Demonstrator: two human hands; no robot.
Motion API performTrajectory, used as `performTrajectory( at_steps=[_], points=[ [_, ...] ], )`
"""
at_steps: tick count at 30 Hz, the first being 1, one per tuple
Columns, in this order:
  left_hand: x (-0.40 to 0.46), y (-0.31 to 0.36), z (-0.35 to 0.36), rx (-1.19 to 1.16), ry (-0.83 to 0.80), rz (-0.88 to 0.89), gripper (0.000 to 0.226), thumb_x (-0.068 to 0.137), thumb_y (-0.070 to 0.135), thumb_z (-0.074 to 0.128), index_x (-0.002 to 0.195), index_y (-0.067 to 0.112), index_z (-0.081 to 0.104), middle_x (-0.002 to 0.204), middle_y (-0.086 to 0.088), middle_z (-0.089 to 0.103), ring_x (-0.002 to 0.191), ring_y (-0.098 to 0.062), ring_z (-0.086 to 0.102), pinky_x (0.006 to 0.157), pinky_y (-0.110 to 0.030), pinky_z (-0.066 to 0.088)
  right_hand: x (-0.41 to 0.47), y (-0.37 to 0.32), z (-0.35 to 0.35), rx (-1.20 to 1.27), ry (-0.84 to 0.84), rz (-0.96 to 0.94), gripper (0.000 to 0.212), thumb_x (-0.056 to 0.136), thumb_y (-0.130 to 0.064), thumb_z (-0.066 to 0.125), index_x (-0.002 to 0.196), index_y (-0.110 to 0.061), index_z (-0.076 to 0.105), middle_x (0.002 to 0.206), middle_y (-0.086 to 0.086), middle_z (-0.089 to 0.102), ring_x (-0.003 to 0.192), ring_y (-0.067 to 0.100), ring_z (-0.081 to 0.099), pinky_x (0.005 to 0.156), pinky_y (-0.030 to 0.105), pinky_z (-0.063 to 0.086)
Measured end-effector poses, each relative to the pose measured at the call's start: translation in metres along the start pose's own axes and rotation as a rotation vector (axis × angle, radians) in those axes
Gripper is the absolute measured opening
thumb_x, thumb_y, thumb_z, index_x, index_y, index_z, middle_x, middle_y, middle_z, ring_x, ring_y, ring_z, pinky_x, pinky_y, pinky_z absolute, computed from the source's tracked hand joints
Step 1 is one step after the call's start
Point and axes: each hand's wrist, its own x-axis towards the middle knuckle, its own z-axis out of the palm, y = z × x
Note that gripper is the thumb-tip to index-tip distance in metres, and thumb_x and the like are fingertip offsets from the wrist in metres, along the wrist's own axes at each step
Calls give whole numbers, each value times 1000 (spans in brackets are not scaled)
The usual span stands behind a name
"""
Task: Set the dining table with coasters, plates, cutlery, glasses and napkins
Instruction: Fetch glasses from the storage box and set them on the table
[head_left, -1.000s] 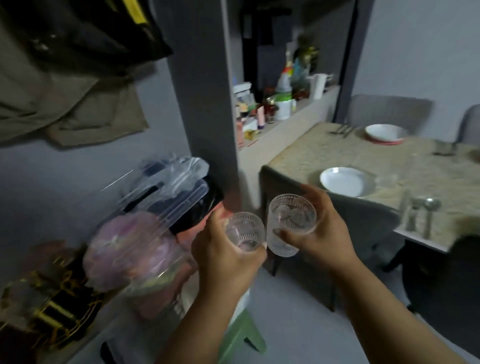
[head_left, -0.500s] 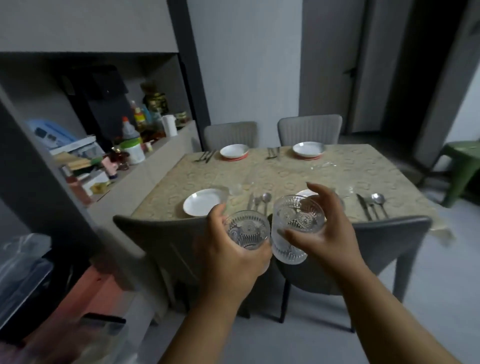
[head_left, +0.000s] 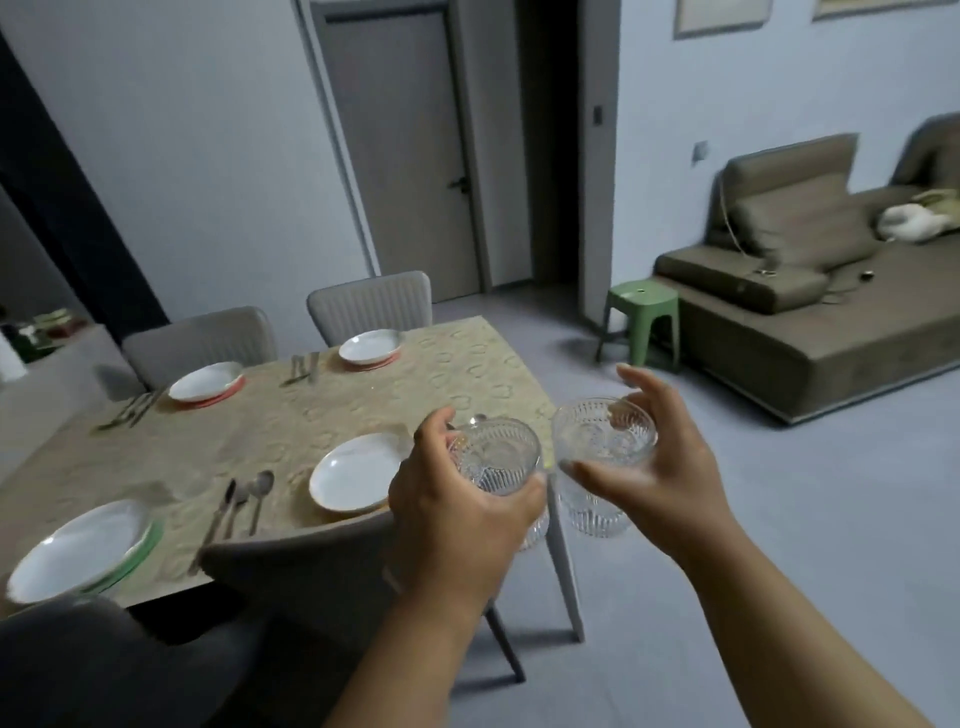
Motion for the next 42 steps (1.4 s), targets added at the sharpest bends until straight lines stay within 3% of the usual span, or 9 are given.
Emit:
performTrajectory(
  at_steps=[5,11,16,18,24,28,33,42],
  points=[
    [21,30,70,-29,-126,34,92,46,64,61,128,39,29,123,3,51,116,-19,48,100,-47,44,23,44,-52,-84,112,68,90,54,-33,90,131,-38,43,108,-9,56,101,6,55,85,24,44],
    [65,43,145,-38,-213,70,88,57,41,83,132,29,38,121,1,53,116,-20,49,102,-46,40,64,95,-83,-148,186,129,88,55,-37,88,127,-45,38,109,-10,54,100,4,53,80,17,42],
    [127,41,215,-56,-226,88,91,49,53,72,130,28,40,114,5,54,111,-18,52,101,-47,41,128,144,-95,-190,249,162,90,55,-40,88,130,-44,38,109,-9,54,102,8,53,86,26,45],
    [157,40,241,-55,-238,85,90,52,50,77,131,27,40,116,3,55,112,-20,52,101,-47,41,162,161,-98,-212,262,162,91,55,-40,88,131,-42,38,111,-8,54,102,8,53,86,28,46],
    [245,44,310,-64,-283,72,92,52,50,75,133,29,38,121,3,52,117,-18,49,101,-46,41,255,209,-106,-222,324,180,90,55,-37,89,131,-38,42,109,-7,55,101,8,53,82,22,42],
    [291,35,353,-75,-297,59,88,60,41,82,133,31,36,121,5,48,119,-16,45,101,-43,42,305,247,-108,-213,295,221,90,55,-33,90,131,-36,43,109,-5,55,101,10,54,78,17,39],
    [350,25,419,-64,-270,23,88,62,37,83,136,31,35,121,7,46,120,-14,44,89,-27,40,386,305,-113,-217,210,241,84,54,-37,89,127,-34,47,114,-11,54,103,9,53,83,24,43],
    [465,28,543,-16,-103,-115,89,60,38,84,135,34,37,124,5,50,120,-15,45,98,-36,44,579,407,-142,-169,61,190,84,52,-36,90,124,-38,47,114,-13,57,104,8,56,87,29,47]
  ],
)
